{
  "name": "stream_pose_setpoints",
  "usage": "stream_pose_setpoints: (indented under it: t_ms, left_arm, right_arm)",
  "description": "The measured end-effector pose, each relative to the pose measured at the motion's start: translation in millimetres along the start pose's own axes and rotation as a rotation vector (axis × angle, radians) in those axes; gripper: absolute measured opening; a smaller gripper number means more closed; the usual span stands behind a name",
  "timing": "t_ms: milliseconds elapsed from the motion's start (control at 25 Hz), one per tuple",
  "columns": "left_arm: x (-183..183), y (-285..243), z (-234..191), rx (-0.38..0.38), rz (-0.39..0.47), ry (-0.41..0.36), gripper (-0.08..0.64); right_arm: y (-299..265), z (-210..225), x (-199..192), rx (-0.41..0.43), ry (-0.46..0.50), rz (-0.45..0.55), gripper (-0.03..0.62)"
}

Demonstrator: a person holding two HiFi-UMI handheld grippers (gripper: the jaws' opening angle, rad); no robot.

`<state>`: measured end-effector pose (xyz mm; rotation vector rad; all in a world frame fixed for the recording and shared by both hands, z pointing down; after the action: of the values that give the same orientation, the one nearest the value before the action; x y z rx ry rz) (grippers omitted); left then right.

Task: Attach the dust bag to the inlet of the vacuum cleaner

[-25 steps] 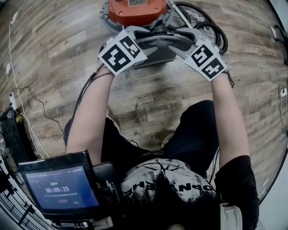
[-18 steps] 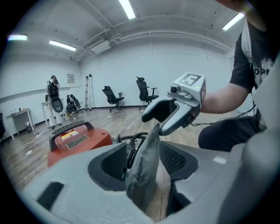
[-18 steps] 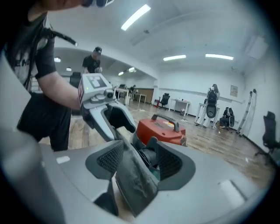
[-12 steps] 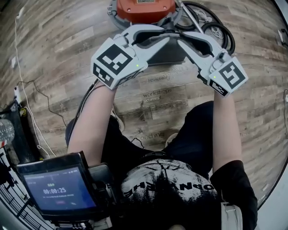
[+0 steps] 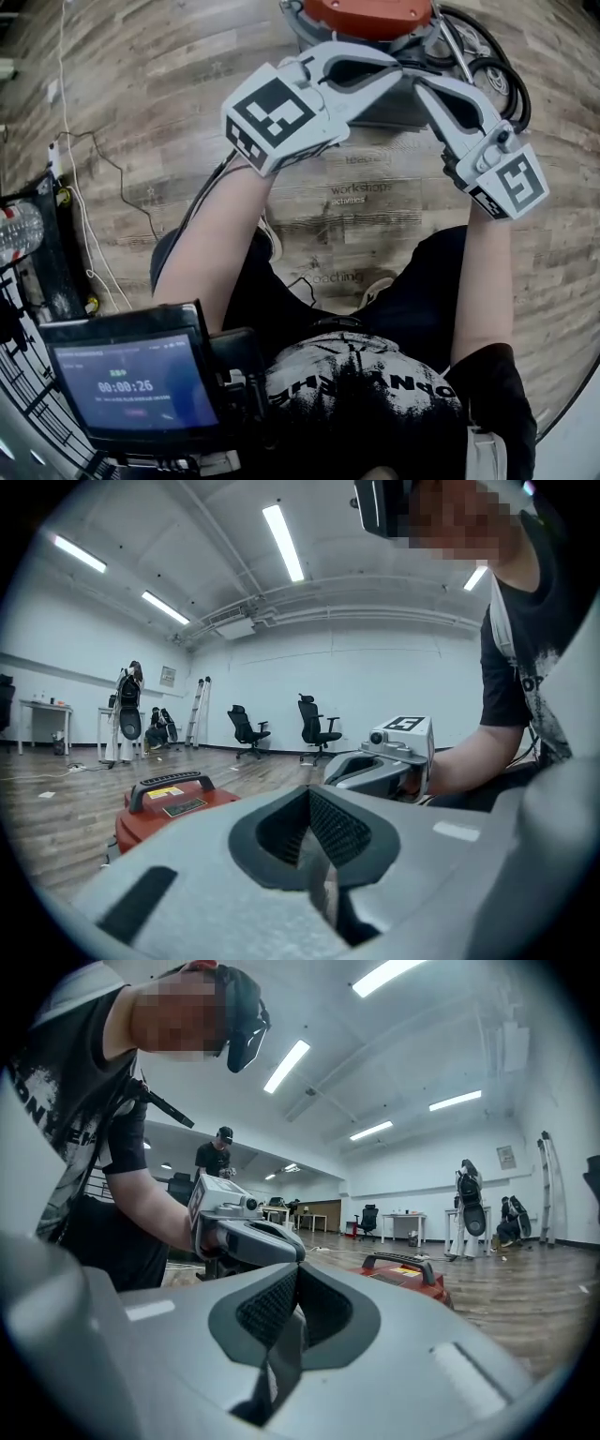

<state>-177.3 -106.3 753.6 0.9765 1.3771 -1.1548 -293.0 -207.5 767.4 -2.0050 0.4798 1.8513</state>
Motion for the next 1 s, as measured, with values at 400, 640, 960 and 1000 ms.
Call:
stream_pose_setpoints:
  t_ms: [400, 640, 960, 1000]
  left_arm:
    - [0, 15, -34, -0.151, -0.019, 0.004, 0.002]
    - [78, 58, -27, -0.157, -0.055, 0.185, 0.002]
    - [287, 106, 15, -0.087, 0.024, 0.185, 0.002]
    - [316, 108, 19, -0.079, 0.036, 0.192, 0.002]
  right_arm:
    - [-33, 17, 28, -0.015, -0.046, 0.025, 0.005]
    - [-6, 6, 114, -0.010, -0.217, 0.012, 0.005]
    - [22, -10, 316, 0.005, -0.291, -0.006, 0.005]
    - [25, -13, 341, 0.003, -0.286, -0.008, 0.005]
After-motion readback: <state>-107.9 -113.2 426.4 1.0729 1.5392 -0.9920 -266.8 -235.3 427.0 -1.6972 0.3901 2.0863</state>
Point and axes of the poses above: the fingertips, and each gripper's own axes: y backward along the fingers, z to its right, x out of its top, the point moved 8 cm from there along y, backward along the fingers, and after that the axes turned 2 degrees about z, right-handed, at the moved point
